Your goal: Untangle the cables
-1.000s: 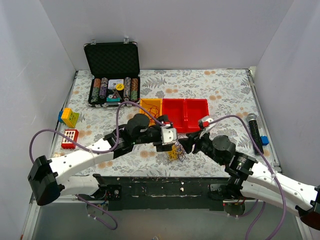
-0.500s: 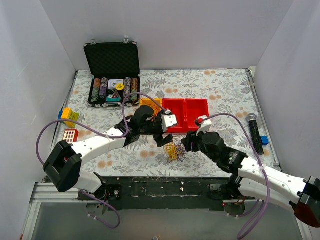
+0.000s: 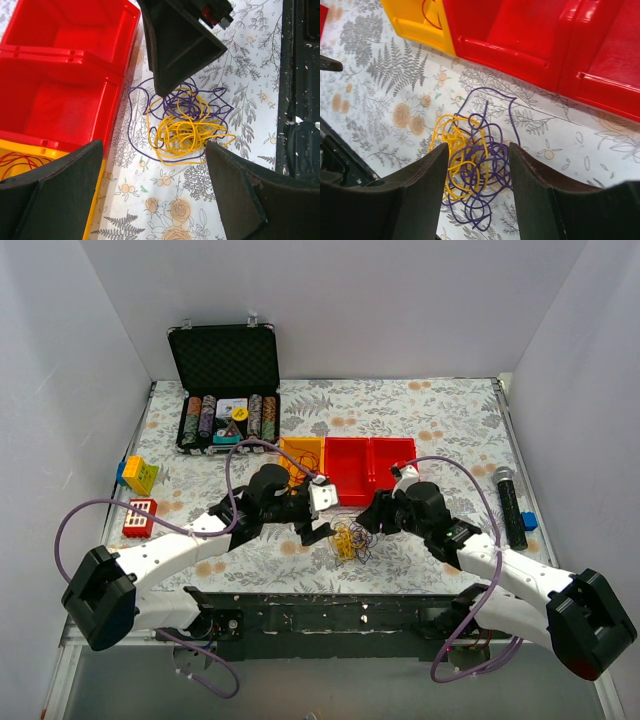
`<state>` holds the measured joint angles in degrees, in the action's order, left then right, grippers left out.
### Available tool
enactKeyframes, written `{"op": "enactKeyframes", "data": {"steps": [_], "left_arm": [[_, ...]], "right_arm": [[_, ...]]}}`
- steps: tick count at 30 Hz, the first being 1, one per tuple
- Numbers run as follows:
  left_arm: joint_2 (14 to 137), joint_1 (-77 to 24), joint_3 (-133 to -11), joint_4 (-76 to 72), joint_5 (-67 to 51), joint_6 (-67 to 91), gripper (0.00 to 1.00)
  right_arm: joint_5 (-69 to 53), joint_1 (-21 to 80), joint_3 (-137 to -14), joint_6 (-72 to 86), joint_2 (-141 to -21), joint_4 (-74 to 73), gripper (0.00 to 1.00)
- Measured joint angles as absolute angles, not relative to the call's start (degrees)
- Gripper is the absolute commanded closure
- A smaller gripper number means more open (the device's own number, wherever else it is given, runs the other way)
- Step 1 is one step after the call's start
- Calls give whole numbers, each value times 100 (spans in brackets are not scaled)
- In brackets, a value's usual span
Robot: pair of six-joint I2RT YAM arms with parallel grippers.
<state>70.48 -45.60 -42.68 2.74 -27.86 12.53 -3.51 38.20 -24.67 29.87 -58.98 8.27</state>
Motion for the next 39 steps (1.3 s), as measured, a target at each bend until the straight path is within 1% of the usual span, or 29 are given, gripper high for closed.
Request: {"op": "enactKeyframes", "data": {"steps": [4, 12, 14, 18, 20, 23, 24, 28, 32, 39], "left_arm": [[6871, -4560, -4167, 167, -2777, 1155, 17], [6869, -4563, -3944, 14, -2742, 1122, 17], [6866, -4574, -3894, -62, -2742, 1111, 17], [6855, -4598, -3841, -185, -2742, 1105, 17], [6823, -4600, -3795, -222, -2740, 1096, 17], [6781, -4611, -3741, -281, -2735, 1122, 16], [6777, -4613, -3721, -320, -2716, 1166, 16], [6777, -4615, -3721, -464, -2576, 1485, 14], [6777, -4619, -3723, -617, -2381, 1997, 14], [6777, -4619, -3769, -928, -2241, 3223, 15]], "right_arm": [[-657, 3789, -2467, 3153, -6073, 1116, 41], [-996, 3745, -2547, 3328, -6667, 1680, 46], [-1057, 3745, -2582, 3352, -6840, 1756, 48], [-1142, 3745, -2587, 3409, -7028, 1962, 54], [-1197, 3745, -2596, 3435, -7118, 2080, 59], [-1264, 3745, -2598, 3470, -7231, 2285, 71], [-1291, 3745, -2598, 3489, -7262, 2353, 78], [-1413, 3745, -2600, 3588, -7275, 2552, 97], [-1509, 3745, -2604, 3618, -6932, 2521, 99], [-1594, 3745, -2720, 3612, -5557, 2283, 99]]}}
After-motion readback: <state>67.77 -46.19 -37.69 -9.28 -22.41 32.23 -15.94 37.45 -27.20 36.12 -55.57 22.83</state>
